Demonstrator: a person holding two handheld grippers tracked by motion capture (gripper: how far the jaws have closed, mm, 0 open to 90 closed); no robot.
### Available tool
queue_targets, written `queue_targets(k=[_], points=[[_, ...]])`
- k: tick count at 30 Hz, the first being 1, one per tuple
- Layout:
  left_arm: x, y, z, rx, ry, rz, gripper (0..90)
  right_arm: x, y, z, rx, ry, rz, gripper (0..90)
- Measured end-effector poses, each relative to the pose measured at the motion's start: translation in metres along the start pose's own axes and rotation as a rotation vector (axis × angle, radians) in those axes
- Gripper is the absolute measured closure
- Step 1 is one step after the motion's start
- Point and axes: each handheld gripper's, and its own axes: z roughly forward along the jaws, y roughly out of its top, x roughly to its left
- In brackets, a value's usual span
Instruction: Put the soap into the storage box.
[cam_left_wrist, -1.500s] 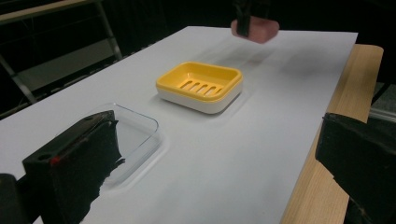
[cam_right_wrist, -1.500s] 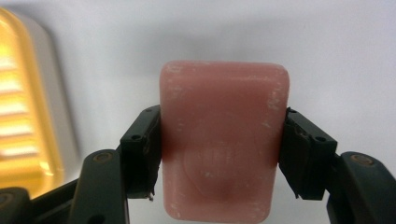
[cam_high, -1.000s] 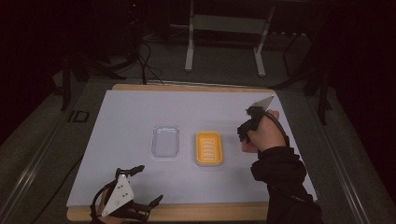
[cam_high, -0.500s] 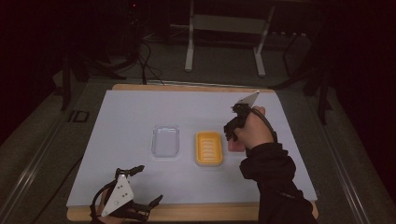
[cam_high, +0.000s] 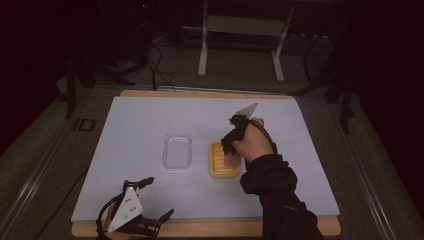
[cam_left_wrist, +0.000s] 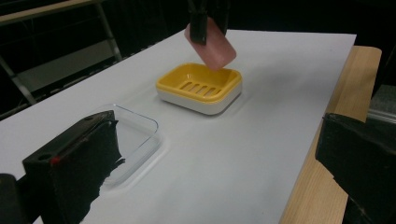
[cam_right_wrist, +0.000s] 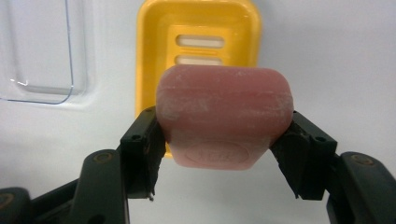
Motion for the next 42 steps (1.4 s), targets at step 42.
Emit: queue_targets(k=[42], points=[[0.0,0.0,0.0,0.006,-0.006,0.002,0.4,0.014,0.018,0.039,-0.001,0.003,-0.084,33.2]])
